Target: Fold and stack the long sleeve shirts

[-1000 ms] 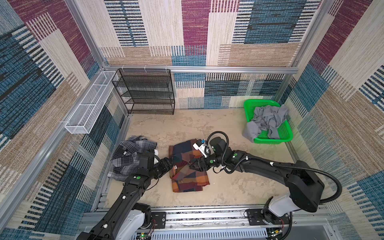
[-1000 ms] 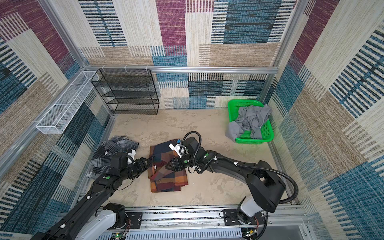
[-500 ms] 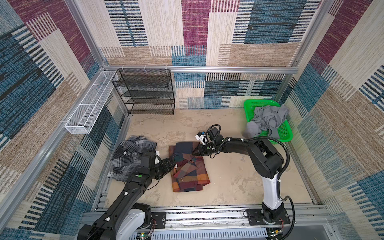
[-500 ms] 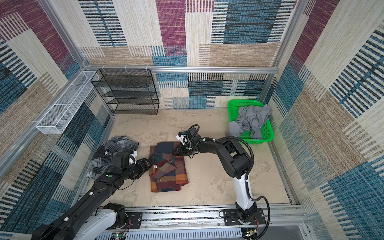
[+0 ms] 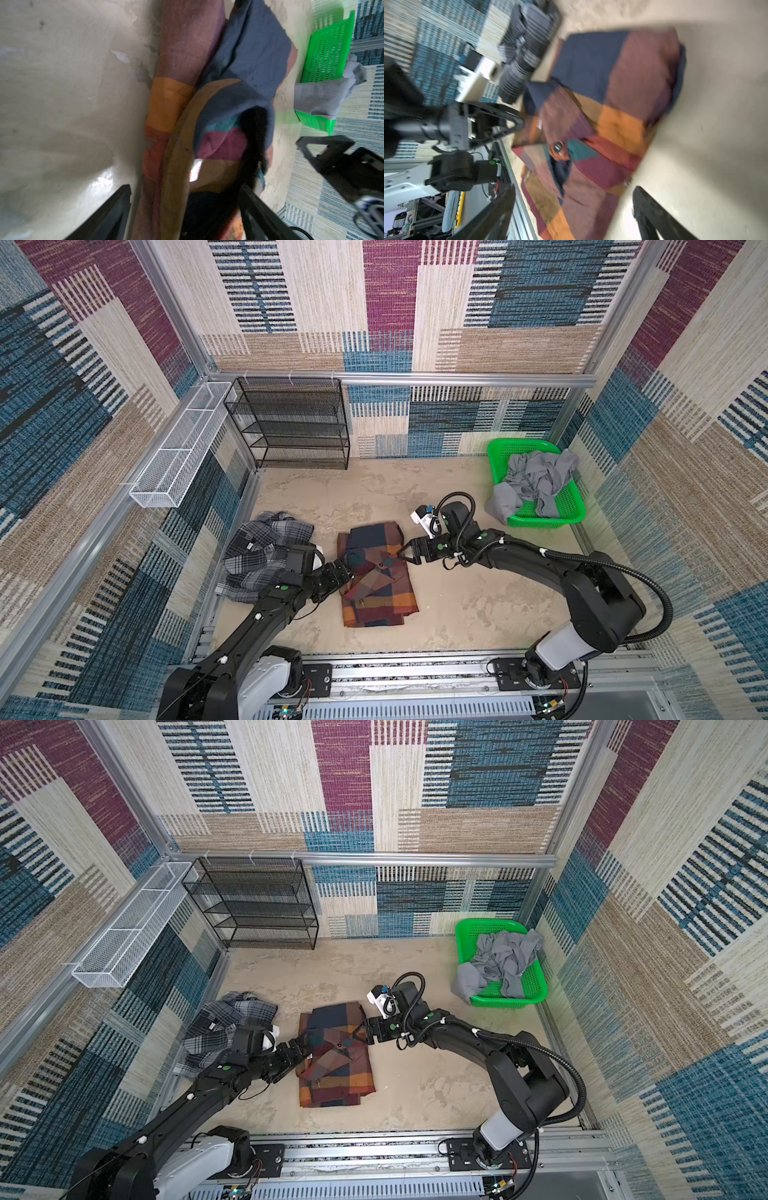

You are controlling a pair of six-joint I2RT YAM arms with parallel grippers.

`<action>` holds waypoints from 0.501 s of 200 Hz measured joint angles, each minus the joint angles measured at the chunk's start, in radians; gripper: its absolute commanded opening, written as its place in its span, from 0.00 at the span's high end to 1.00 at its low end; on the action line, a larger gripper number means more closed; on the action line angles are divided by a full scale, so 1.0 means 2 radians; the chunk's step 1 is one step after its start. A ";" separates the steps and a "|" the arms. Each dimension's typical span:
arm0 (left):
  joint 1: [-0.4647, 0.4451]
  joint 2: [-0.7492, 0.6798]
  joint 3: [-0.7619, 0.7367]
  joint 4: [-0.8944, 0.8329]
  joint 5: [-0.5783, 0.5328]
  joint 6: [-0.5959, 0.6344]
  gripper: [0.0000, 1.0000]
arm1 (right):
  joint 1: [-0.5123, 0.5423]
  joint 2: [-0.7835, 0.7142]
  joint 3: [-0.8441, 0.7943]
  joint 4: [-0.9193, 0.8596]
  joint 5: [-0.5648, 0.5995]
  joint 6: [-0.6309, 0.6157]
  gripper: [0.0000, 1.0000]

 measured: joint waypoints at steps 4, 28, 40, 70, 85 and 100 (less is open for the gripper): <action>0.000 0.005 0.000 0.002 0.000 0.000 0.17 | 0.000 0.004 -0.007 0.000 0.002 0.000 0.14; 0.000 0.031 0.000 0.027 0.000 0.000 0.20 | -0.002 0.034 -0.021 0.012 0.003 0.004 0.20; 0.000 0.045 -0.002 0.043 0.002 -0.001 0.22 | -0.002 0.051 -0.021 0.028 -0.001 0.009 0.23; 0.000 0.081 -0.011 0.082 0.007 -0.002 0.29 | -0.002 0.092 -0.019 0.085 -0.032 0.030 0.30; 0.000 0.095 -0.014 0.109 0.016 -0.004 0.33 | 0.000 0.107 -0.019 0.115 -0.050 0.043 0.31; 0.000 0.110 -0.016 0.136 0.017 -0.005 0.45 | 0.007 0.121 -0.013 0.135 -0.062 0.054 0.35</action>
